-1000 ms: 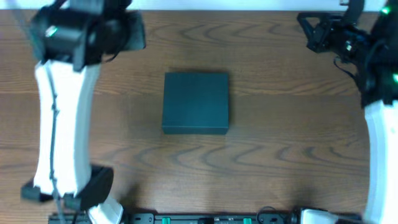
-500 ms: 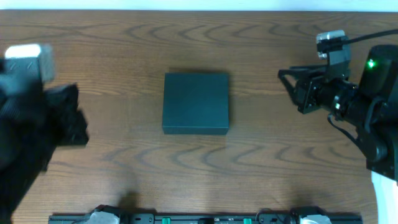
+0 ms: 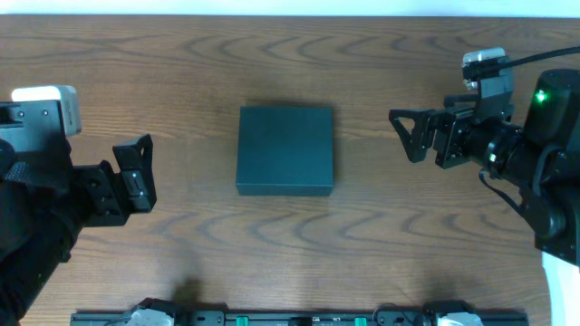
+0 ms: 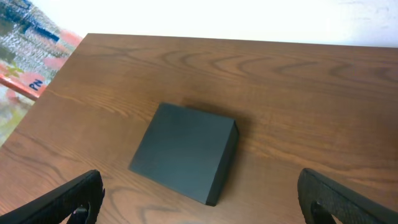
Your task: Pack container
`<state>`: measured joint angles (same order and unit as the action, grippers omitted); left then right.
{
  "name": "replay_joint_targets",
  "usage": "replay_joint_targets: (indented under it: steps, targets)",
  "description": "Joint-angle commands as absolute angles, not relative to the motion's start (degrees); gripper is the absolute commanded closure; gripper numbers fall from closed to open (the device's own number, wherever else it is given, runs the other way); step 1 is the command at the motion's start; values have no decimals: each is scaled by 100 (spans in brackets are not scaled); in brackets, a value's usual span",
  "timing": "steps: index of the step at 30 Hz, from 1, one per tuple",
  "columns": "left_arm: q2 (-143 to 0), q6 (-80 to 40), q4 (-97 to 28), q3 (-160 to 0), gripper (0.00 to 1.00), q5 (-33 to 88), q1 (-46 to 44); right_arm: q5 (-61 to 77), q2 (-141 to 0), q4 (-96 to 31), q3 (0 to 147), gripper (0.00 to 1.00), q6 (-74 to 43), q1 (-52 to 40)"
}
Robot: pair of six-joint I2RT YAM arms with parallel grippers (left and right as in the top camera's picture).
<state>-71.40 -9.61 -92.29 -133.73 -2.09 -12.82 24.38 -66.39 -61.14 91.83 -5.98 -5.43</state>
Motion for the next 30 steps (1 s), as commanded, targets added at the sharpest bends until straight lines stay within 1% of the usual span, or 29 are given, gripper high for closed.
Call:
replay_joint_targets:
  steps: [1,5,7,9,13,16,18,22,26,30]
  targets:
    - [-7113,-941,-9677,-13353,5,-228,-1280,2397,-6639,-6134,9188,1,-526,-582]
    - [-7111,-904,-9677,-13353,5,-255,-1280,2394,-6639,-6134,9188,1,-526,-582]
    - [-7091,-467,-9677,-13356,5,-718,-1278,2394,-6639,-6134,9188,1,-526,-582]
    - [-7052,-357,-9677,-13356,5,-1033,-1271,2394,-6639,-6134,9188,1,-526,-582]
    - [-6965,-292,-9677,-13310,5,-1094,-864,2394,-6639,-6134,9188,1,-526,-582]
    - [-6779,-301,-9583,-12923,5,-1044,-423,2394,-6639,-6134,9188,1,-526,-582]
    - [-6508,-292,-9249,-12352,5,-1050,-209,2394,-6639,-6134,9188,1,-526,-582]
    - [-5470,-248,-8106,-10372,5,-1050,154,2394,-6639,-6134,9188,1,-526,-582]
    - [-4316,-185,-7085,-8401,5,-1046,228,2394,-6639,-6134,9188,1,-526,-582]
    - [-3304,-187,-6337,-6805,5,-906,222,2394,-6639,-6134,9188,1,-526,-582]
